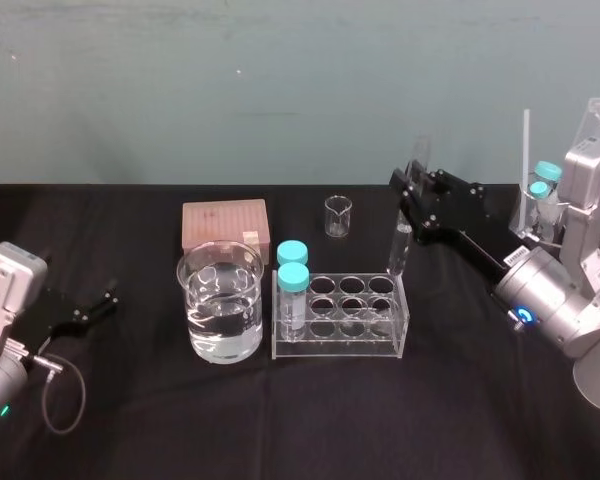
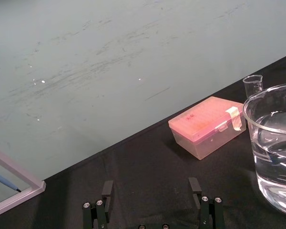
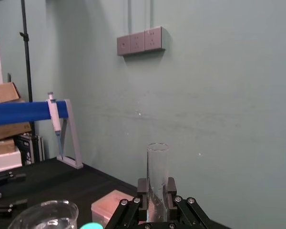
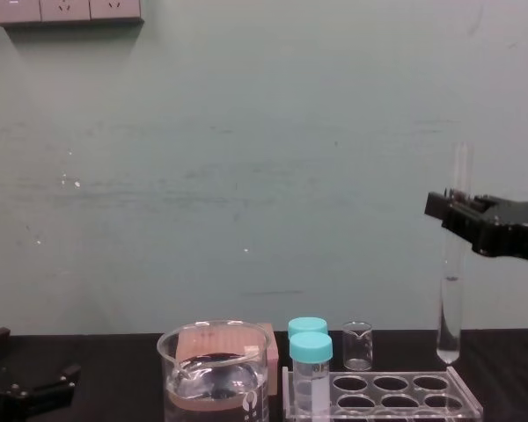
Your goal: Hold the test tube with one hand and immerse one end into the beaker, then return it to the test tube rack.
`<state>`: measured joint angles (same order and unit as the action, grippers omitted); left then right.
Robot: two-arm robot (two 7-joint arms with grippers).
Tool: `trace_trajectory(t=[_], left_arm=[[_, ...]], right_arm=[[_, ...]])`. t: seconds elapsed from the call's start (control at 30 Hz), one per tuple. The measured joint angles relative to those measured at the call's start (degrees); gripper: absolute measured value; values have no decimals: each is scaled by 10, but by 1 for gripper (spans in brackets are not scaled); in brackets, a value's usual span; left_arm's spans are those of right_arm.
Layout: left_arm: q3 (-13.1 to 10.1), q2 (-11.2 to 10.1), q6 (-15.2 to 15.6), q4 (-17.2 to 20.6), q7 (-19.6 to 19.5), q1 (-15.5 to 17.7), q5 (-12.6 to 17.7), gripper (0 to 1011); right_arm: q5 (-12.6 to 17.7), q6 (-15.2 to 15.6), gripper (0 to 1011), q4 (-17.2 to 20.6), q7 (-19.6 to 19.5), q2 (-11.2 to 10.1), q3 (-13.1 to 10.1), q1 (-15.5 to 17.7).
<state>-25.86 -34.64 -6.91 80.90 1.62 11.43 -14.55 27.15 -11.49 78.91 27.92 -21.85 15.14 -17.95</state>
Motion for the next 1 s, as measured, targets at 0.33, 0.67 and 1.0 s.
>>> trace_trajectory(t=[0.33, 0.67, 1.0], left_arm=[[0, 0, 0, 0, 0, 0, 0, 1000], [0, 0, 0, 0, 0, 0, 0, 1000], [0, 0, 0, 0, 0, 0, 0, 1000]], right_arm=[[-6, 0, 226, -28, 1, 13, 4, -7], [-11, -4, 226, -49, 10, 23, 11, -17], [-19, -5, 226, -67, 10, 25, 13, -20]])
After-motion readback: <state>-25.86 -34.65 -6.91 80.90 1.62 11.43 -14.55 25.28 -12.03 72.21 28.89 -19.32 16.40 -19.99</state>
